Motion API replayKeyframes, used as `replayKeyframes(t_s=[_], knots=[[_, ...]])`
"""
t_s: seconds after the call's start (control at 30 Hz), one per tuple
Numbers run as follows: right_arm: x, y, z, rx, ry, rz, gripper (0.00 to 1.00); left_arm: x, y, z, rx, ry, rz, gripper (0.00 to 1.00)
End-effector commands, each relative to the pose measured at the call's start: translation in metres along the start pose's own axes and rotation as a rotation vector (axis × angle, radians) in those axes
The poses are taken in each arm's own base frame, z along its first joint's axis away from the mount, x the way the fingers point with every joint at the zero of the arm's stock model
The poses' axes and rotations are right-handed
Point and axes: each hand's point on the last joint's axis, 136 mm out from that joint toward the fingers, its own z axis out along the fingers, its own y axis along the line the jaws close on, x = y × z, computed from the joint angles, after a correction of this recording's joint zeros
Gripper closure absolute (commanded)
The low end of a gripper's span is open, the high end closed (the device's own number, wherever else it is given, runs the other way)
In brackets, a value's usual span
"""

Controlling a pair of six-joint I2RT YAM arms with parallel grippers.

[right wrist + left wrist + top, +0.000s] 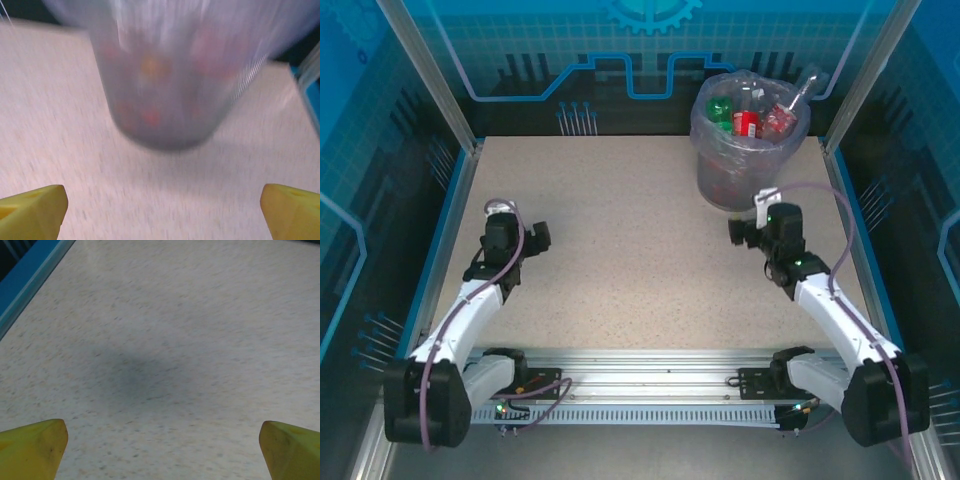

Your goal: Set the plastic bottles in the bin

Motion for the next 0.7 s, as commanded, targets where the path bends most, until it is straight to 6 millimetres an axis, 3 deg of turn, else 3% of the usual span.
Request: replayKeyframes(t_s=[0.0, 0.2, 0.3, 0.4, 0.5, 0.6, 0.67], knots=[[0.003, -0.006, 0.017, 0.058, -0.069, -0.032, 0.0, -0.007, 0.01, 0.021, -0.023, -0.083, 0.022, 0.01], [0.026, 0.004, 0.065, 0.06, -0.087, -0.053, 0.0, 0.005, -0.002, 0.052, 0.044, -0.096, 0.041, 0.01], [0.014, 0.004, 0.072, 0.081, -0.158, -0.081, 0.0, -0.001, -0.007, 0.054, 0.072, -0.138, 0.057, 0.01], [0.017, 0.001, 0.083, 0.061, -0.172, -0.023, 0.0, -0.013, -0.012, 0.06, 0.096, -0.192, 0.072, 0.01], [0.021, -0.005, 0.079, 0.038, -0.212, 0.03, 0.0, -0.012, -0.017, 0.069, 0.115, -0.147, 0.086, 0.01], [0.027, -0.009, 0.074, 0.024, -0.303, 0.064, 0.0, -0.01, -0.024, 0.064, 0.157, -0.153, 0.099, 0.01], [0.033, -0.007, 0.074, 0.007, -0.261, 0.064, 0.0, -0.009, -0.028, 0.058, 0.189, -0.178, 0.11, 0.01]])
